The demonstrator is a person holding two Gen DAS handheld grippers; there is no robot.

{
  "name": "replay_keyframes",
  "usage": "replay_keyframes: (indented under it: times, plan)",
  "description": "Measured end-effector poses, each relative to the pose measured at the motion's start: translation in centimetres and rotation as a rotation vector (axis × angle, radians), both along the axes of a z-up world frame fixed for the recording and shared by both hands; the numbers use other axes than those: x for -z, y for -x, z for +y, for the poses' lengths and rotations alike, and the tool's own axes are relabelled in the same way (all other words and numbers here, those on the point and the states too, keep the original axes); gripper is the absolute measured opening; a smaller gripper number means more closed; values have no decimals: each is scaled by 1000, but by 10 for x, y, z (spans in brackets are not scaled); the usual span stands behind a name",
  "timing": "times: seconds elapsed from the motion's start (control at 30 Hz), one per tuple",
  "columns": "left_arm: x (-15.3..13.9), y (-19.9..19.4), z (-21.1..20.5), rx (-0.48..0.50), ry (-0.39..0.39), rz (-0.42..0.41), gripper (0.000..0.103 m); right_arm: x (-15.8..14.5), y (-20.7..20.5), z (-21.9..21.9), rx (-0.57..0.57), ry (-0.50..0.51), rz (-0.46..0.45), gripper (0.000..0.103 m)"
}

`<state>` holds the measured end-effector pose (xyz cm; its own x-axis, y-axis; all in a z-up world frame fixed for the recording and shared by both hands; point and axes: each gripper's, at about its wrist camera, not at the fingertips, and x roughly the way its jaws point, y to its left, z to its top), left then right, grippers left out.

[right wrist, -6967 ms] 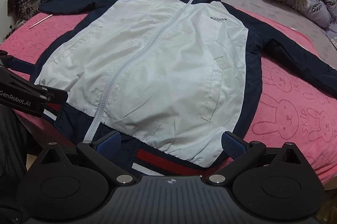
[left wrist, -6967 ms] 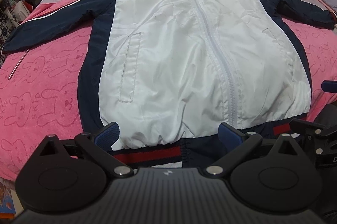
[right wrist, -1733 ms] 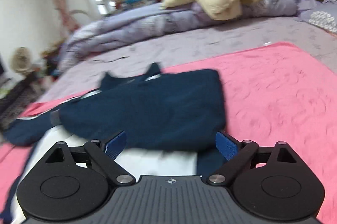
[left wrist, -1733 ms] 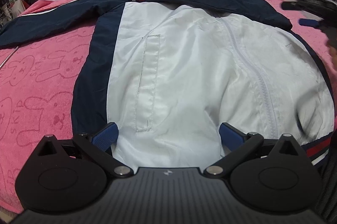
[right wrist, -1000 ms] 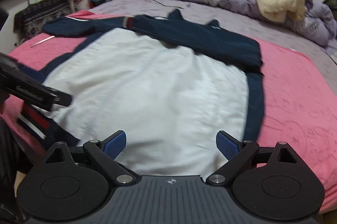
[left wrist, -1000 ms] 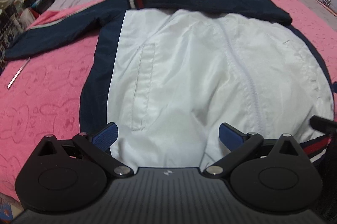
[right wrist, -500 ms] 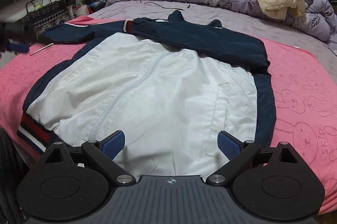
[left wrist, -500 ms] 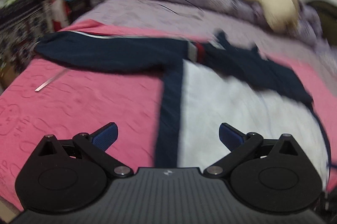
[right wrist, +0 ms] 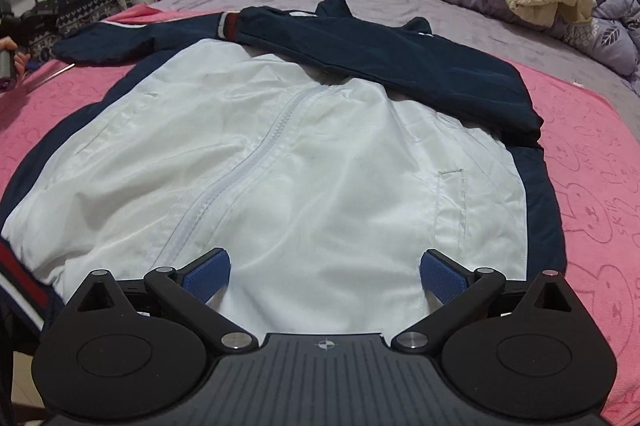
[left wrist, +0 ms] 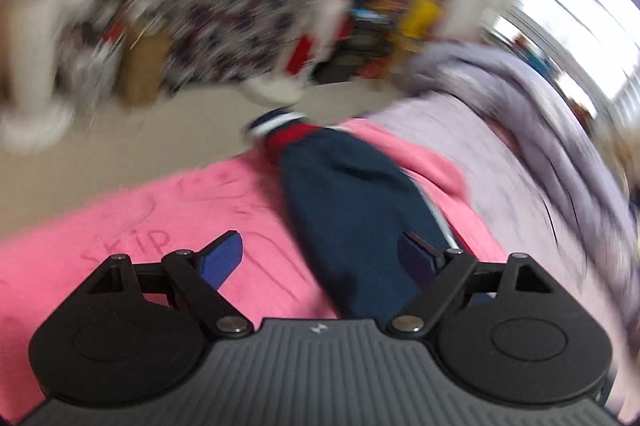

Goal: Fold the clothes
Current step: 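Fold the held sleeve across the jacket body with the left gripper and release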

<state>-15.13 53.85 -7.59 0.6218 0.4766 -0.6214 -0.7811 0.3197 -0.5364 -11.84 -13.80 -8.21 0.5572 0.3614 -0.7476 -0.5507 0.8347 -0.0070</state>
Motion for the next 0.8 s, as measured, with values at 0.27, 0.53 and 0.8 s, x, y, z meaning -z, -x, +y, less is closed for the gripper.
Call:
replay_keyframes:
  times: [0.27, 0.53, 0.8]
  plan:
    - [9, -16, 22, -73, -13, -70, 6, 4, -8, 4, 3, -15, -1, 103]
    - [-89, -78, -136, 265, -519, -78, 1, 8, 0, -6, -13, -65, -50, 103]
    - [-103, -177, -437, 1003, -770, -98, 21, 4, 14, -33, -1, -170, -53, 103]
